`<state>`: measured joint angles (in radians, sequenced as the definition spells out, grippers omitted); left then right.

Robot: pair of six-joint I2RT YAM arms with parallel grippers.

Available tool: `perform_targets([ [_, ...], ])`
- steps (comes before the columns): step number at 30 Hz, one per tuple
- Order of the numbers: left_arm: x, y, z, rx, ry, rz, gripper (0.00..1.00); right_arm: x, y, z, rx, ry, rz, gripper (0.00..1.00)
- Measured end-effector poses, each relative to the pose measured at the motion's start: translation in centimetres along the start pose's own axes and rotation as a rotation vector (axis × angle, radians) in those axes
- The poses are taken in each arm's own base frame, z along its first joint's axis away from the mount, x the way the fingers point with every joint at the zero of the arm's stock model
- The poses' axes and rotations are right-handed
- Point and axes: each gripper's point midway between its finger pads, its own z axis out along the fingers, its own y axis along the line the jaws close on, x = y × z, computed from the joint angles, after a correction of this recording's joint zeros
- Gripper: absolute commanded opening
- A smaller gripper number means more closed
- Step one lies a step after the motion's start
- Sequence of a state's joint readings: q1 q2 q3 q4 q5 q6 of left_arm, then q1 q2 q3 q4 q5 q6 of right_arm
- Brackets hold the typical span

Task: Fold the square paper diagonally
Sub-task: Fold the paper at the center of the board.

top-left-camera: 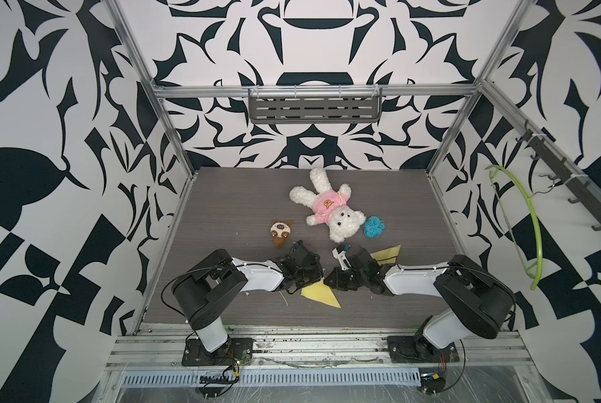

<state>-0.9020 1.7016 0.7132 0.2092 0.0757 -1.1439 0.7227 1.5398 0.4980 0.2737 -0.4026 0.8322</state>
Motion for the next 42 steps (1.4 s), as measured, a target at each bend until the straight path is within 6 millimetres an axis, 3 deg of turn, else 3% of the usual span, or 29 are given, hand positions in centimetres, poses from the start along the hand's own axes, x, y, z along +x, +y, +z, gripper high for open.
perform_targets([
  [17, -0.3, -0.3, 0.5, -0.013, 0.005, 0.007, 0.00, 4.9, -0.9, -2.0, 0.008, -0.010, -0.026, 0.00],
  [32, -1.3, -0.3, 0.5, -0.025, -0.030, 0.003, 0.00, 9.9, -3.3, -5.8, 0.135, 0.035, -0.040, 0.00],
  [34, -1.4, -0.3, 0.4, -0.025, -0.033, 0.008, 0.00, 10.1, -3.8, -6.5, 0.167, 0.034, -0.040, 0.00],
  [37, -1.5, 0.2, -0.3, -0.052, -0.029, 0.025, 0.08, 9.4, -3.7, -7.9, 0.211, 0.005, -0.048, 0.00],
  [40, -1.2, 0.7, -1.6, -0.089, -0.013, 0.049, 0.17, 7.0, -1.4, -10.3, 0.227, -0.084, -0.083, 0.07],
  [42, -1.4, -0.2, -3.1, -0.085, -0.016, 0.083, 0.25, 4.5, 0.9, -12.4, 0.226, -0.181, -0.120, 0.15],
])
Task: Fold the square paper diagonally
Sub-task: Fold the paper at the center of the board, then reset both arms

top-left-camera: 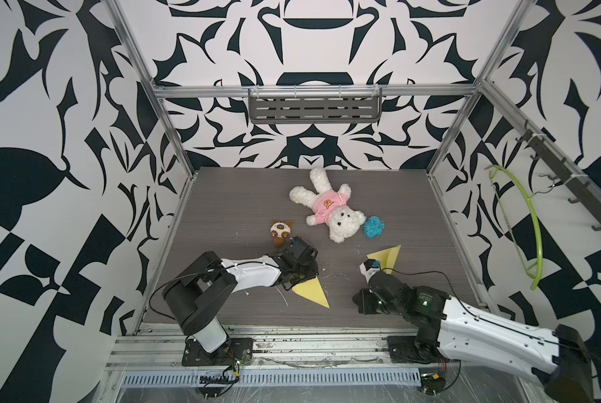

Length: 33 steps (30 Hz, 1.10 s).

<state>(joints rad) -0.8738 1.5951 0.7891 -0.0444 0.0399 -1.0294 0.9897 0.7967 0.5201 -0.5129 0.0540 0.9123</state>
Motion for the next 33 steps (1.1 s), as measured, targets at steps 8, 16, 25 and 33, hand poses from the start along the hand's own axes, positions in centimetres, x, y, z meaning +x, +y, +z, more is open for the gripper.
perform_targets([
  [8, -6.8, -10.7, -11.7, 0.248, -0.255, 0.173, 0.71, -12.7, -1.9, -5.8, 0.197, -0.349, 0.034, 0.46],
  [16, -15.4, -3.5, -22.8, 0.060, -0.631, 0.187, 0.99, -20.8, -19.1, -9.4, 0.490, -0.535, 0.418, 0.69],
  [25, -18.4, 11.3, -27.8, -0.524, -0.945, 0.152, 0.99, -21.0, -23.8, -11.2, 0.713, -0.781, 0.227, 1.00],
  [33, -17.2, 26.2, -23.3, -0.724, -0.801, -0.059, 0.99, -18.2, -25.9, -4.0, 0.743, -0.605, 0.033, 1.00],
])
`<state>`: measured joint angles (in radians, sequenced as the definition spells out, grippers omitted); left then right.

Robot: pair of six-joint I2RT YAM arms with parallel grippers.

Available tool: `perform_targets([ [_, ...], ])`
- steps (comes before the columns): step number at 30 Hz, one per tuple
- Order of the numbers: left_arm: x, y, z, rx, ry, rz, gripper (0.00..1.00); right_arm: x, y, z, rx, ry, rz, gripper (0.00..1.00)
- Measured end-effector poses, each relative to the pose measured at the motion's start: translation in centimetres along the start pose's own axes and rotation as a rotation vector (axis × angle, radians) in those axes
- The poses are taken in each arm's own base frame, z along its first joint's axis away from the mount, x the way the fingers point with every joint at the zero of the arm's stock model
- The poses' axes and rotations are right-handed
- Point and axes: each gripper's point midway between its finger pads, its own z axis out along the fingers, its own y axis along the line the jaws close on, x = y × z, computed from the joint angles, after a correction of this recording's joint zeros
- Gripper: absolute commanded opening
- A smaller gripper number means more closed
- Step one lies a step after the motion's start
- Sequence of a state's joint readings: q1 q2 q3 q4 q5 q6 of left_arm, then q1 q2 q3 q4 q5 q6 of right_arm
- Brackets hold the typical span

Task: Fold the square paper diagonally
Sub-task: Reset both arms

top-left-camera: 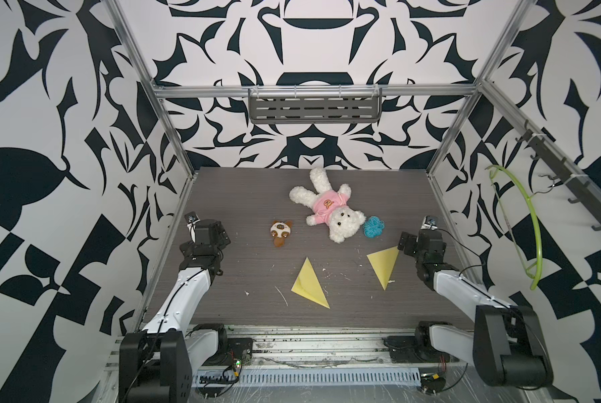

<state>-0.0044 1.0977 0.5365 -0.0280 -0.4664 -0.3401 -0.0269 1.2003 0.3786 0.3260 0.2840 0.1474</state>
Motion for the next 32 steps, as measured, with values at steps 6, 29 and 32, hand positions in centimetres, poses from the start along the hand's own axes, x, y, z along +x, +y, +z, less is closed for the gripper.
perform_targets([
  [6, 3.6, -0.9, 2.6, 0.056, 0.023, 0.048, 0.99, 1.5, 1.7, 1.2, -0.070, -0.013, -0.041, 1.00],
  [29, 1.9, -7.5, 5.5, 0.349, -0.198, 0.166, 0.99, 1.6, 5.6, 3.8, -0.198, -0.090, -0.105, 1.00],
  [32, 1.9, -7.5, 5.5, 0.350, -0.202, 0.166, 0.99, 1.4, 5.7, 3.8, -0.201, -0.095, -0.109, 1.00],
])
